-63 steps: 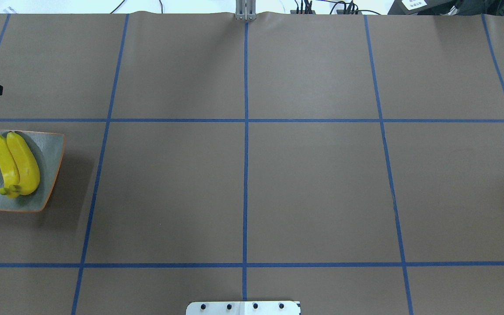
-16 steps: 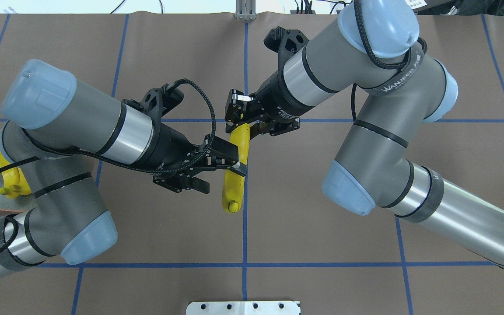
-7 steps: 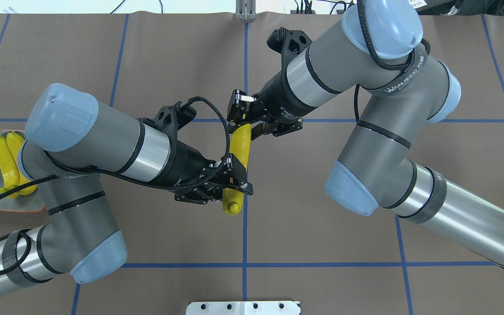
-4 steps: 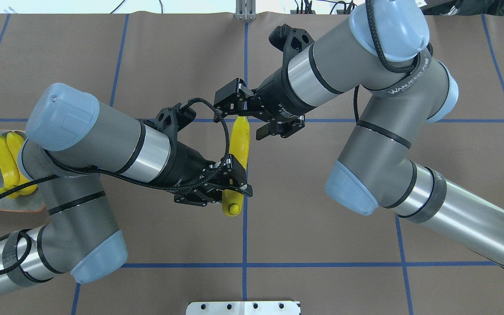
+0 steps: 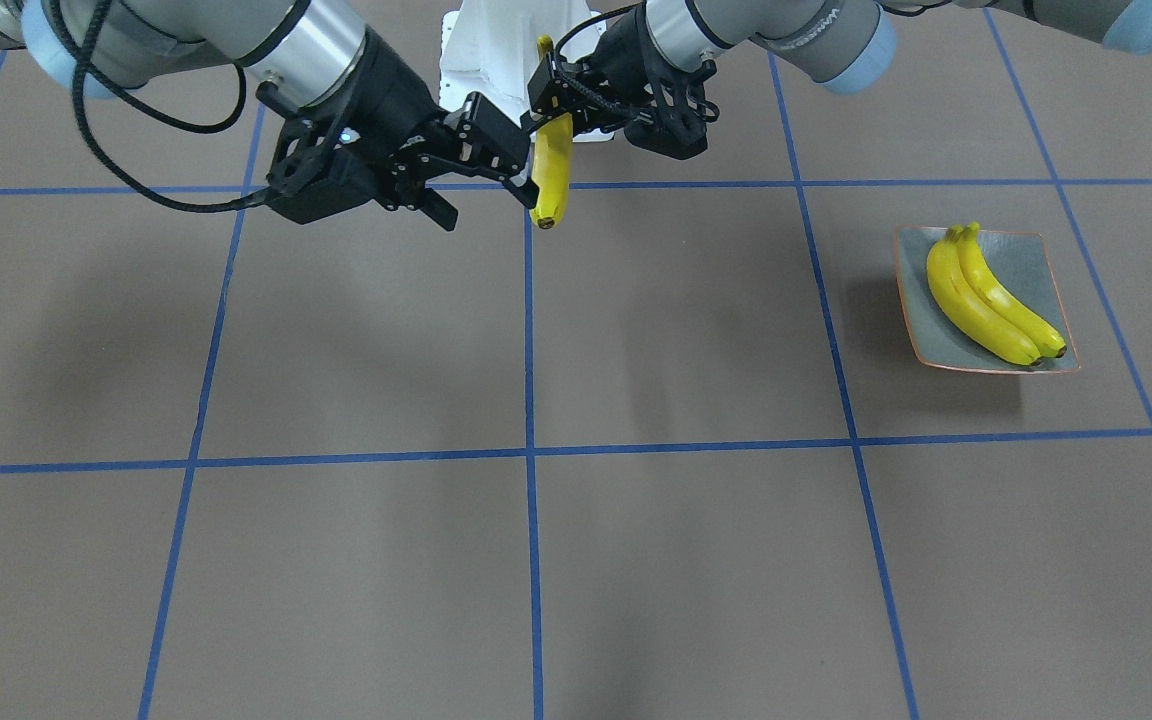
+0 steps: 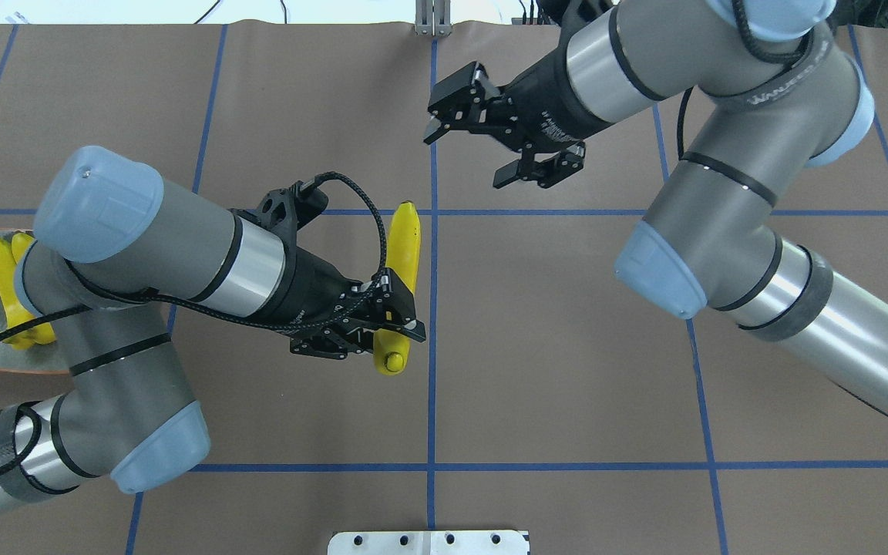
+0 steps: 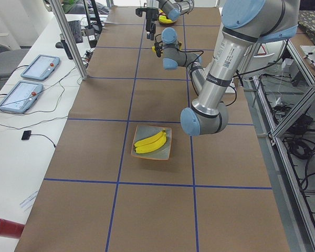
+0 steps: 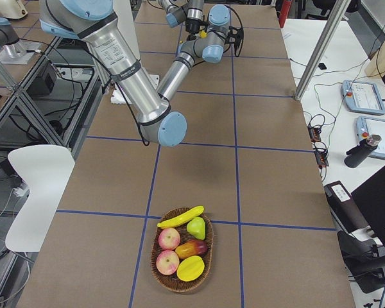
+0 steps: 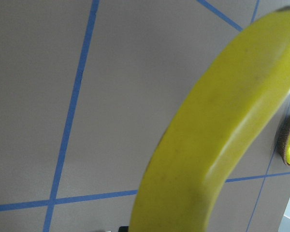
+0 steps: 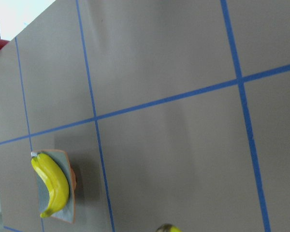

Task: Transfer all bananas from basket to plate

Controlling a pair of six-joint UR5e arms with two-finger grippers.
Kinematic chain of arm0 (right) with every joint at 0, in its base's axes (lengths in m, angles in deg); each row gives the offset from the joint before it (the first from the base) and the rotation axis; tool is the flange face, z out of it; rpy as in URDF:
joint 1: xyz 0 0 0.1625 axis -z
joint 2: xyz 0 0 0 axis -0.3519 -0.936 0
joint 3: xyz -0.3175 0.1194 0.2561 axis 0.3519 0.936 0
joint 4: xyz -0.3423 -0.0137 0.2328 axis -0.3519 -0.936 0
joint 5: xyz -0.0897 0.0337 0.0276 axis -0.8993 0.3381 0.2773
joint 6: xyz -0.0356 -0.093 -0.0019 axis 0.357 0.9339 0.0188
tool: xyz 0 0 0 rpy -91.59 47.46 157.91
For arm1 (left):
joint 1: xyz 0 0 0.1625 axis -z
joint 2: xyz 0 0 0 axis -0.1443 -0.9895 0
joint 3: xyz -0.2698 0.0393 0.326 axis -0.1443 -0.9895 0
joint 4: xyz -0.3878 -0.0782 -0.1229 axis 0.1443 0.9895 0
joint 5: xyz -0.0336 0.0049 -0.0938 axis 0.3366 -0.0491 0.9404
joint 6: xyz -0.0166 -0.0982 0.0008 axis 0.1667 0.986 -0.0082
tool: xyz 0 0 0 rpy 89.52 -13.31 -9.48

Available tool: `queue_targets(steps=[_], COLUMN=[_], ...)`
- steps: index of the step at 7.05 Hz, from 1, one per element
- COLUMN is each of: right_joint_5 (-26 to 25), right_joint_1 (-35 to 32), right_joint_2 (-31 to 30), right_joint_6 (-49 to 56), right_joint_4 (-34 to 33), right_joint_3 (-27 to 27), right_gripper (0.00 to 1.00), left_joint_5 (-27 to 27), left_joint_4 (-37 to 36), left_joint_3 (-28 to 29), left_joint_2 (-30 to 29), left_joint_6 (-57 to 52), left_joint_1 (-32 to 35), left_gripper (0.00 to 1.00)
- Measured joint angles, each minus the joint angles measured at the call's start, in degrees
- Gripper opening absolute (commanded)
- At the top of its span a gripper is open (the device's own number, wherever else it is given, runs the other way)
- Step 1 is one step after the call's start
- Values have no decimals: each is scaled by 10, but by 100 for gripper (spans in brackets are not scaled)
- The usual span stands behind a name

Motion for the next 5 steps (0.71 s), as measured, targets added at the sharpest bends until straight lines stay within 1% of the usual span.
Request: queue_targets(steps=[2, 3, 5], right_joint_5=[-1, -3, -5], right_joint_1=[-39, -50, -60], right_joint_2=[-41, -60, -80], right_joint_6=[0, 3, 8], right_joint_4=[-2, -2, -1], right_joint_3=[3, 3, 8], right_gripper=[100, 100, 100], left_joint_5=[22, 35, 42], left_joint_4=[0, 0, 1], left_joint_3=[-15, -29, -45], left_joint_2=[59, 107, 202], left_joint_6=[0, 0, 0], left_joint_1=[43, 73, 131], left_gripper=[0, 0, 0])
